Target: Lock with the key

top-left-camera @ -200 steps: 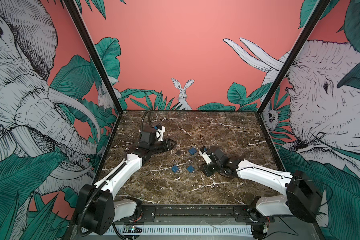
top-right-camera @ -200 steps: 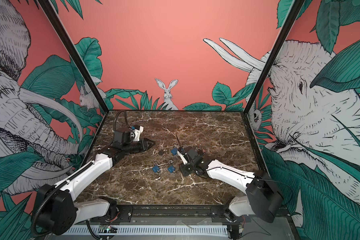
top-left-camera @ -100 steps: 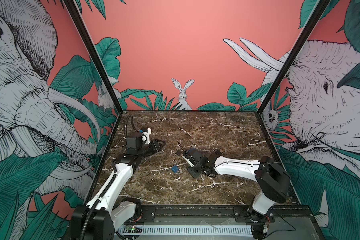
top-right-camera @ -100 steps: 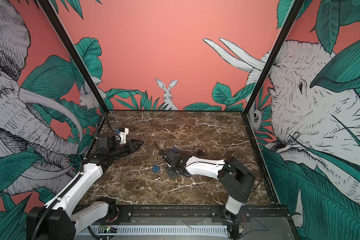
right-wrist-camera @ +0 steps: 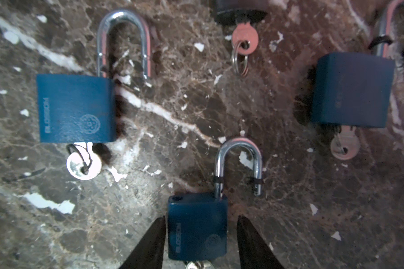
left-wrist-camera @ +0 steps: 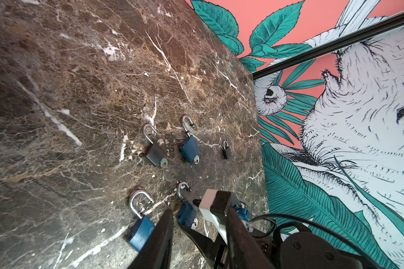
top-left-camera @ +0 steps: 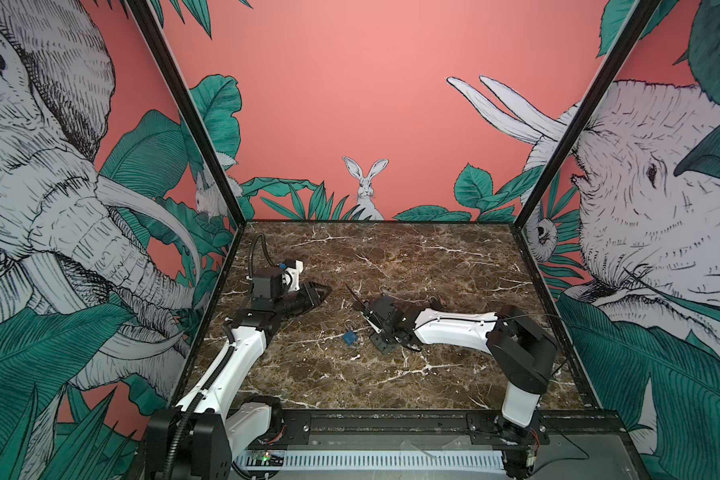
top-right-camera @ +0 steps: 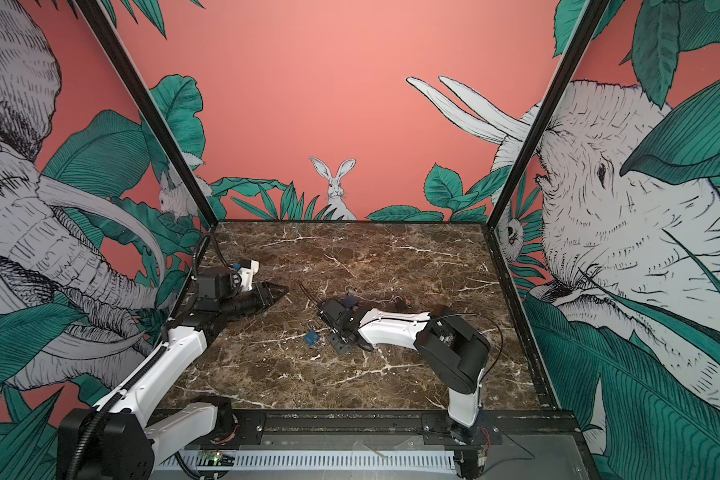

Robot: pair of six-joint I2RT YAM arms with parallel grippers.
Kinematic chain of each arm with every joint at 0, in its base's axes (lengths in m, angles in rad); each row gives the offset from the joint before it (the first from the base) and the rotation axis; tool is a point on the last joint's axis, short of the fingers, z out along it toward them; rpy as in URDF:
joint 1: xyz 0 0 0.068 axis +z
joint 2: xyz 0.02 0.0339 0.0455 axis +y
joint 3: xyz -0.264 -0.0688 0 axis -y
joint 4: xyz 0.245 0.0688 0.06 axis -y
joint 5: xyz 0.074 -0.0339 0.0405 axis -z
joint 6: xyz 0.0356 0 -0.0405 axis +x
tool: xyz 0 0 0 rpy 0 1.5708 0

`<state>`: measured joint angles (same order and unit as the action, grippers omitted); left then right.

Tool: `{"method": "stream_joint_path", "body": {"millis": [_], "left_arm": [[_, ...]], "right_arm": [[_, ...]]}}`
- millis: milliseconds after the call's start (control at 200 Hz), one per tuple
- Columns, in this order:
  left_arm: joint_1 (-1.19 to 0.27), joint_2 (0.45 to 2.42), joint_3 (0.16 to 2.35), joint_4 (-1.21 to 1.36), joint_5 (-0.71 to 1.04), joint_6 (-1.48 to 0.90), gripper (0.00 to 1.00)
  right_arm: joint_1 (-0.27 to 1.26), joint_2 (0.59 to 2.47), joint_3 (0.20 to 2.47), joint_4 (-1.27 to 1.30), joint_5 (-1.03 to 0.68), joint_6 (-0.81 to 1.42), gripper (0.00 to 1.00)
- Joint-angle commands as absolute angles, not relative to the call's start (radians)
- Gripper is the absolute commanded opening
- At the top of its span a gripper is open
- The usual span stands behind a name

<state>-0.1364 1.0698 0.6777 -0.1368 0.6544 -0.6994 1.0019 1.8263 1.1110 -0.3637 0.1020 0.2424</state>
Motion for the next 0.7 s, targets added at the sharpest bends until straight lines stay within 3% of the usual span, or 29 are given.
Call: {"method": "stream_joint_path", "body": {"millis": [0,180,455,695], "left_arm": [[-0.129,1.068,0.667,-0.103,0.676,-0.709,0.4],[-0.129,1.071,0.662,-0.097,0.676,-0.714,0.4],[-0.128,1.073,0.657,-0.095,0.674,-0.716,0.4],[-0.129,1.076,0.679,-0.161,0.674,-0.659,0.4]], "right_arm": [[1.011,1.837,1.122,-0.387,0.102,0.236,0.48],[1.01,1.86,1.126,-0.388,0.084,0.241,0.42],[1.01,1.88,1.138,-0.394,0.075,0.235,0.42],[1.011,1.864,1.154,-0.405,0.071,0.224,0.17]]}}
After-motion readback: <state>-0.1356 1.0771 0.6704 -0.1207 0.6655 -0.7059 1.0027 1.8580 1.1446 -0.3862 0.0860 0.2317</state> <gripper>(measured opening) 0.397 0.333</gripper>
